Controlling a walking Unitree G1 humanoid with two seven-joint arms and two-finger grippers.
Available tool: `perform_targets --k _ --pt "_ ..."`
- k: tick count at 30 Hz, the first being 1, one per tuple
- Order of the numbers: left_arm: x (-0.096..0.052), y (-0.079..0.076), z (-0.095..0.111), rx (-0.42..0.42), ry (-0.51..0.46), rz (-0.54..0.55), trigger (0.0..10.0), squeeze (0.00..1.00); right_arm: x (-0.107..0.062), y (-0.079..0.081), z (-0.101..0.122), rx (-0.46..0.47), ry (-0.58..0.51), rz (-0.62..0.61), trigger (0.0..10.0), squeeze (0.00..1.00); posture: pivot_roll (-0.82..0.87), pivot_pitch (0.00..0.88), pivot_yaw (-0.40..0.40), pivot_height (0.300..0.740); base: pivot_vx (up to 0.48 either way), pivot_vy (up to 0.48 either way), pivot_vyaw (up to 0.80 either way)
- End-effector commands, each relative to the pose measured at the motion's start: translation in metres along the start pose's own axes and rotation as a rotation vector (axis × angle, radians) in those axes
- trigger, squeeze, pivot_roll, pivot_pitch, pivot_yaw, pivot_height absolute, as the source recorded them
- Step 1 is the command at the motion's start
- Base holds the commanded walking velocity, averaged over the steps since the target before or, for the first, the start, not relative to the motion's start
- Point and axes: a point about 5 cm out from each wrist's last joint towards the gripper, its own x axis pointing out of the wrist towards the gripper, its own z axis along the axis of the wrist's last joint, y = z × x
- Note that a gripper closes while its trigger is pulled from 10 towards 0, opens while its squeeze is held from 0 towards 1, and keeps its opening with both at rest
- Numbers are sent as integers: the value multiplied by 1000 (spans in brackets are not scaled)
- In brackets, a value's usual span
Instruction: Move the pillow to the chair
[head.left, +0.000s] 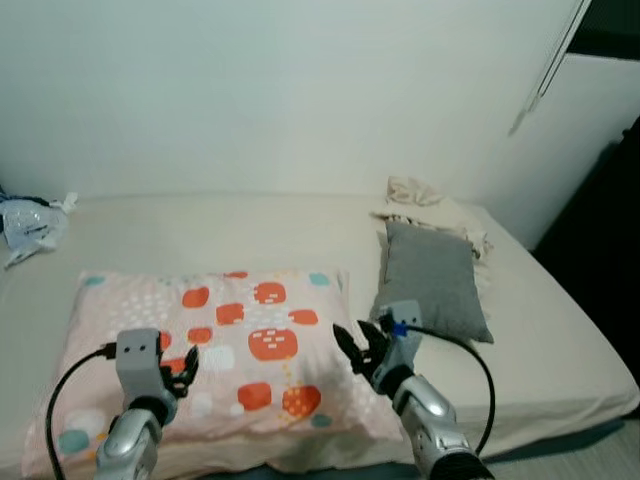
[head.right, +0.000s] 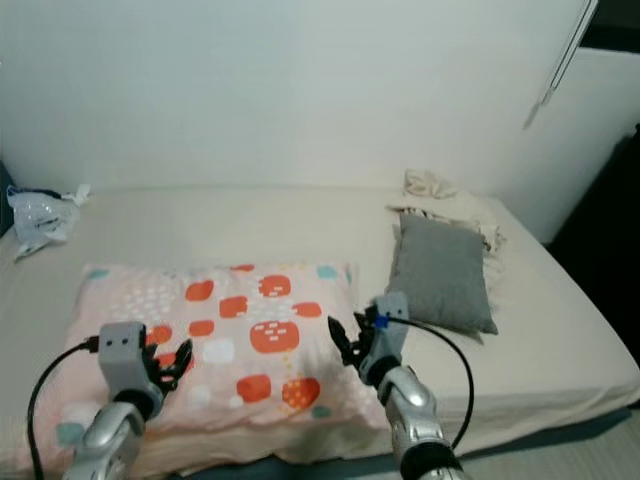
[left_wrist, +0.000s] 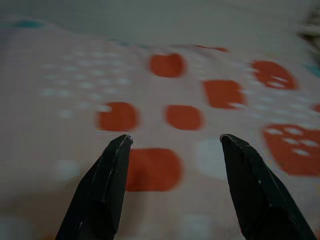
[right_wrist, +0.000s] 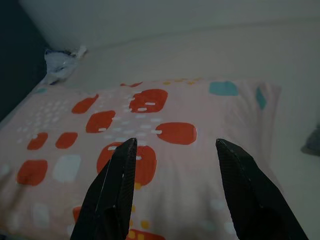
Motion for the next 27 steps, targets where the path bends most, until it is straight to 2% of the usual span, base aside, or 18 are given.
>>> perform_targets --k 1,4,7,9,11,14,15,16,17,18,19,20,21,22,25,27 --pt "-1 0 0 -9 0 34 10000 0 0 0 0 15 3 -19 10000 0 -73 4 -111 740 0 0 0" --pt "0 -5 4 -1 -30 65 10000 0 2 3 0 -34 12 -28 10000 0 -63 0 -129 740 0 0 0" --pt "3 -10 7 13 -34 74 10000 0 3 2 0 -40 21 -39 10000 0 -52 3 -137 740 0 0 0" --pt "2 -19 16 13 -78 50 10000 0 9 11 0 -42 39 -9 10000 0 -66 0 -133 740 0 0 0" --pt "2 -22 19 -20 -88 24 10000 0 12 16 5 -40 28 12 10000 0 -57 1 -138 740 0 0 0" --pt "7 -23 23 -201 -80 -32 10000 0 19 25 12 -62 21 57 10000 0 -88 17 -126 740 0 0 0" --pt "7 -26 26 -240 -91 -84 10000 0 20 26 15 -49 13 70 10000 0 -88 17 -126 740 0 0 0" --pt "7 -26 26 -240 -91 -84 10000 0 20 26 15 -49 13 70 10000 0 -88 17 -126 740 0 0 0" --pt "7 -31 32 -268 -112 -142 10000 0 23 29 22 1 -13 97 10000 0 -94 9 -128 740 0 0 0" --pt "6 -35 39 -291 -131 -203 10000 0 26 32 32 94 -47 135 10000 0 -90 16 -133 740 0 0 0" --pt "5 -37 47 -320 -161 -249 10000 0 29 38 48 220 -104 224 10000 0 -80 15 -137 740 0 0 0" --pt "5 -37 47 -320 -161 -249 10000 0 29 38 48 220 -104 224 10000 0 -80 15 -137 740 0 0 0" --pt "3 -34 52 -331 -181 -245 10000 0 28 42 59 296 -141 316 10000 0 -72 20 -140 740 0 0 0" --pt "2 -33 53 -333 -187 -242 10000 0 28 44 63 325 -154 353 10000 0 -72 20 -140 740 0 0 0" --pt "1 -32 54 -328 -189 -244 10000 0 28 45 65 335 -161 372 10000 0 -72 21 -136 740 0 0 0" --pt "-6 -36 56 -462 -161 -341 10000 0 20 56 73 387 -176 531 10000 0 -77 26 -124 740 0 0 0"
